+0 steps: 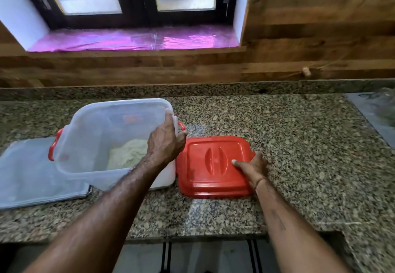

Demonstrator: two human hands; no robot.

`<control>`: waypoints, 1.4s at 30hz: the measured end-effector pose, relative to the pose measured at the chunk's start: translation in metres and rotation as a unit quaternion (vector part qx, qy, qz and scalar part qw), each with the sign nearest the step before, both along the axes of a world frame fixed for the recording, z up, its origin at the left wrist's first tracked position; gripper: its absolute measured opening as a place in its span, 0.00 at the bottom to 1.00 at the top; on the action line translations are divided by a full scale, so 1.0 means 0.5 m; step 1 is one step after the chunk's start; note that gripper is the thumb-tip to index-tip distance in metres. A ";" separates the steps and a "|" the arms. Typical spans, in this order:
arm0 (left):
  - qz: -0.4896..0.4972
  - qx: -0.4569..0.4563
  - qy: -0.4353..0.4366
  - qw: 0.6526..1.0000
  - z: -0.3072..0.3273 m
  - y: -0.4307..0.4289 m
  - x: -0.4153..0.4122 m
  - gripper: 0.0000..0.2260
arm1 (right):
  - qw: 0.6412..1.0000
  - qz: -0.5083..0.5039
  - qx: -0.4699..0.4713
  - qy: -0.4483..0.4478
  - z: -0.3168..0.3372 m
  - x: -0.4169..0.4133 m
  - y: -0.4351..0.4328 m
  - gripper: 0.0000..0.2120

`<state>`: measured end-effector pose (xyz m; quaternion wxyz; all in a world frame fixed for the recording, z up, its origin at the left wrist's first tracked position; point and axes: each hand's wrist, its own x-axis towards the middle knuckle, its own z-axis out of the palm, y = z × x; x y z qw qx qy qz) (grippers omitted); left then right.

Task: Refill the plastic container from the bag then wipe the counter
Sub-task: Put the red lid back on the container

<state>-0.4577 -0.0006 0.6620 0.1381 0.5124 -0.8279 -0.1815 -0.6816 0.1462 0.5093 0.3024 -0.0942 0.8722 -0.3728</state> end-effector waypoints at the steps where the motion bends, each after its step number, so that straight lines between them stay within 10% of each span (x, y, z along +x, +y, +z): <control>1: 0.001 -0.002 -0.002 1.000 0.000 0.000 0.001 0.37 | 0.998 -0.035 -0.036 -0.034 0.002 -0.007 -0.001 0.37; 5: 0.005 0.006 0.001 1.000 0.000 0.005 0.001 0.36 | 0.968 -0.085 -0.155 -0.178 0.017 -0.023 0.025 0.30; 15: -0.022 0.082 0.060 0.995 0.010 -0.002 0.022 0.40 | 0.904 -0.171 -0.356 -0.164 0.192 -0.091 0.056 0.34; 23: -0.022 0.195 0.390 0.900 0.150 -0.028 0.035 0.28 | 0.860 -0.076 -0.463 -0.198 0.355 -0.027 -0.017 0.25; 26: -0.006 0.224 0.471 0.853 0.211 -0.080 0.072 0.28 | 0.861 -0.031 -0.464 -0.206 0.397 0.038 -0.078 0.25; 38: 0.222 0.137 0.375 0.889 0.102 -0.139 0.425 0.25 | 0.948 0.122 -0.289 0.052 0.386 0.369 -0.249 0.35; 42: 0.213 0.140 0.323 0.911 0.063 -0.162 0.462 0.39 | 0.959 0.129 -0.213 0.139 0.374 0.413 -0.254 0.30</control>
